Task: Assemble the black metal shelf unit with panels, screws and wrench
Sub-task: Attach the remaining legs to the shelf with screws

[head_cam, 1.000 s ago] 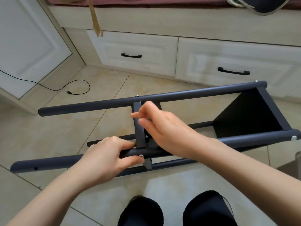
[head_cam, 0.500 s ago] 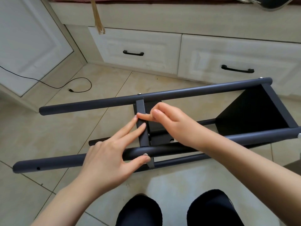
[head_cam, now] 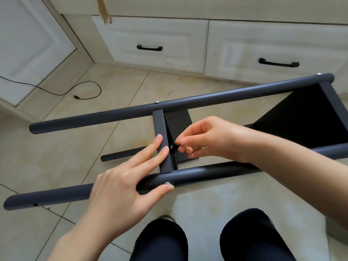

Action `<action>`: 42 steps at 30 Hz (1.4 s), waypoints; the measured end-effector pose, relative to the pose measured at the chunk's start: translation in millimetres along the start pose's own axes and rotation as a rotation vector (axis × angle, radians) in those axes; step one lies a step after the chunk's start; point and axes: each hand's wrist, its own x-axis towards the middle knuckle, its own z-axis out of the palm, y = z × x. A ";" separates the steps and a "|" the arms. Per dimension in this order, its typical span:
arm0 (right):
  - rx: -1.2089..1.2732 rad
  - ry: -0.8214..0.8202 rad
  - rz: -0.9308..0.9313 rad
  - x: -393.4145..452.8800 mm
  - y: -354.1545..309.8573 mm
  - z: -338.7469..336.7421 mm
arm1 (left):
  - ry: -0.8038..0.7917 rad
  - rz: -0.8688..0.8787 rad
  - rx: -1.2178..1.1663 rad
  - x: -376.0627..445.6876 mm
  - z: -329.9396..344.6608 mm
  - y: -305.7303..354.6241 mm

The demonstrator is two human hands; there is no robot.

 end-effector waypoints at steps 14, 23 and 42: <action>-0.158 -0.187 0.105 7.5 16.3 1.2 | 0.053 -0.007 -0.073 -22.9 12.0 0.6; -0.246 -0.237 0.115 13.4 12.9 4.3 | 0.055 -0.004 -0.079 -23.2 13.5 0.4; -0.179 -0.512 0.193 31.2 10.4 14.8 | 0.074 0.010 -0.062 -22.5 14.5 0.9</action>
